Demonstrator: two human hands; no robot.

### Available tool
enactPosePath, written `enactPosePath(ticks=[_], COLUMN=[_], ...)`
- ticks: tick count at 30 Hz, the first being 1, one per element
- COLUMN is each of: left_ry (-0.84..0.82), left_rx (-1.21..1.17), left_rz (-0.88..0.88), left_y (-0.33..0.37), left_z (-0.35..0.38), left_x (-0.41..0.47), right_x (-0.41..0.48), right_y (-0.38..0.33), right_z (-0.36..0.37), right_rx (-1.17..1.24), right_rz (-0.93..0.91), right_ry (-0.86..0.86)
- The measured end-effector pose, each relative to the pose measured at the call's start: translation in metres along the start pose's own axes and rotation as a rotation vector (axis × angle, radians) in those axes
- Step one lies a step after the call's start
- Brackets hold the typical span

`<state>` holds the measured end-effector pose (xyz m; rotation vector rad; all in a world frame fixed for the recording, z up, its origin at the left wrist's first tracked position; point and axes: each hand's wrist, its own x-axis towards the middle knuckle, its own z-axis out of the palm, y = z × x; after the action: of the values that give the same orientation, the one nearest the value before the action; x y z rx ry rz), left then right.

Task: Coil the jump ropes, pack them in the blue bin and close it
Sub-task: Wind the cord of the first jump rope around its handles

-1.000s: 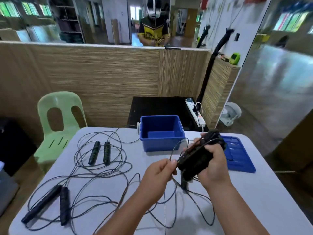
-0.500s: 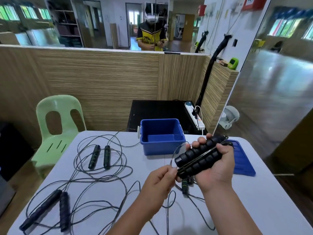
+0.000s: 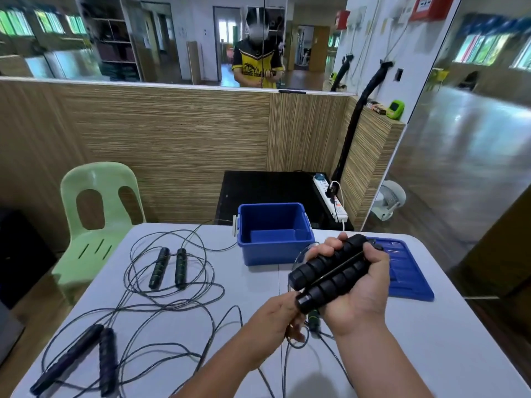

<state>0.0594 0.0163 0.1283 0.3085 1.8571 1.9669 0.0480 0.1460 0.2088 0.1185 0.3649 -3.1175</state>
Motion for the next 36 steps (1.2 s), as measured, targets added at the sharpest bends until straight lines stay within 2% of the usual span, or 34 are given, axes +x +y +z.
enactPosePath(ticks=[5,11,16,19,22,26,29,32,36], left_ry=[-0.011,-0.011,0.061,0.095,0.146,0.174,0.205,0.249,0.335], left_rx=[0.215,0.220,0.206,0.287,0.451,0.782,0.880,0.875,0.572], left_rz=[-0.071,-0.131,-0.207,-0.207,-0.184,-0.040,0.013,0.055,0.050], left_y=[0.009,0.045,0.082,0.096,0.100,0.098,0.094,0.083,0.066], left_z=[-0.020,-0.041,-0.039,-0.031,-0.020,-0.002,0.012,0.022,0.030], left_x=[0.016,0.027,0.036,0.035,0.032,0.022,0.011,0.001,-0.009], right_x=[-0.003,-0.005,-0.005,-0.003,-0.003,-0.003,0.001,0.006,0.011], right_y=[0.002,-0.003,0.002,0.006,0.009,0.012,0.012,0.011,0.009], right_z=[-0.009,-0.015,-0.023,-0.027,-0.021,-0.013,-0.009,-0.006,0.000], right_rx=[-0.064,-0.338,-0.452,-0.480,-0.494,-0.471,-0.406,-0.386,-0.370], right_rz=[0.038,0.038,-0.055,-0.131,-0.203,-0.222,-0.272,-0.299,-0.343], right_ry=[0.004,-0.047,0.137,0.250,0.353,0.439,0.492,0.520,0.526])
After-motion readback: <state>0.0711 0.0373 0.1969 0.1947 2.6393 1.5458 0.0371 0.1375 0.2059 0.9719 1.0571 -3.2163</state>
